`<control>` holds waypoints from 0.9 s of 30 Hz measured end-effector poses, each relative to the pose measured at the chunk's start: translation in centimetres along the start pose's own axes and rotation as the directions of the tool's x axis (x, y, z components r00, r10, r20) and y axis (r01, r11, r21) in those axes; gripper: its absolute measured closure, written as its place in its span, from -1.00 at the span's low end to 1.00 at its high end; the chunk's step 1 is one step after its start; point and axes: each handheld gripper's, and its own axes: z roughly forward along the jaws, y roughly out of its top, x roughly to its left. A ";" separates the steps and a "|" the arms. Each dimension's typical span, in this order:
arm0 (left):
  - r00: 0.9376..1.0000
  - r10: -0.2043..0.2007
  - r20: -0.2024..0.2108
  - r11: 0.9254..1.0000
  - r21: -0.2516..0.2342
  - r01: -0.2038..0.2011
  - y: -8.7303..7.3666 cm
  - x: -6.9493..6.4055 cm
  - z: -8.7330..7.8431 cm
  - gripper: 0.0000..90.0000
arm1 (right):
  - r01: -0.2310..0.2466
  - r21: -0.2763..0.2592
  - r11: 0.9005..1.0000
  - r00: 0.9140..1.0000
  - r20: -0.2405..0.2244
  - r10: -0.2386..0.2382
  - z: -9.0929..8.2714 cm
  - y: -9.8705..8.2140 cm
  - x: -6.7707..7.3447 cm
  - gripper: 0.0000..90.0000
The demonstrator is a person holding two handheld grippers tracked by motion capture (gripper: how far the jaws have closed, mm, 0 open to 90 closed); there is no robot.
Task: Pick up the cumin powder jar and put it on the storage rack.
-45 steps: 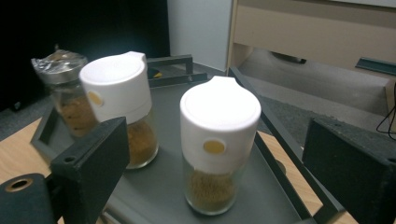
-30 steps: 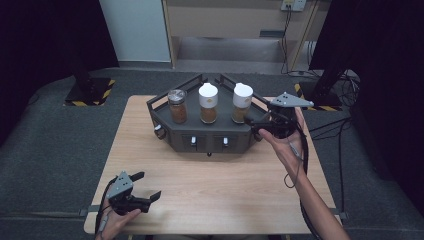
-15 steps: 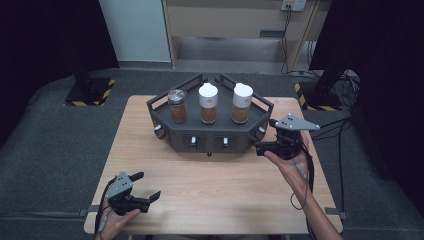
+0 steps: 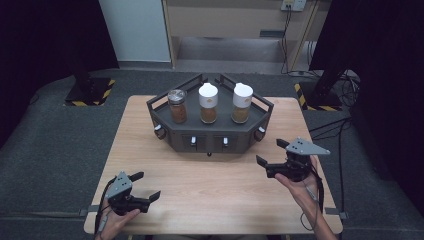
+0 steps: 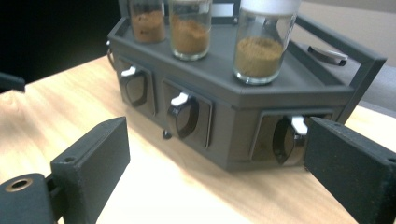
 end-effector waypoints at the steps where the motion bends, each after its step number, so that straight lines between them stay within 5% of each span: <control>1: 1.000 0.001 0.000 1.000 0.000 -0.001 0.0 0.0 0.0 -0.94 | 0.006 0.001 1.000 1.000 -0.001 -0.006 -0.2 -0.2 0.1 -0.83; 14: 1.000 0.003 0.001 1.000 0.000 -0.003 0.0 0.0 0.0 -0.94 | 0.017 0.016 1.000 1.000 -0.027 -0.016 -1.7 -3.4 0.4 -0.84; 27: 1.000 0.004 0.001 1.000 0.001 -0.004 0.0 0.0 0.1 -0.94 | -0.036 0.025 0.999 0.999 -0.029 0.037 -2.9 -6.1 0.0 -0.85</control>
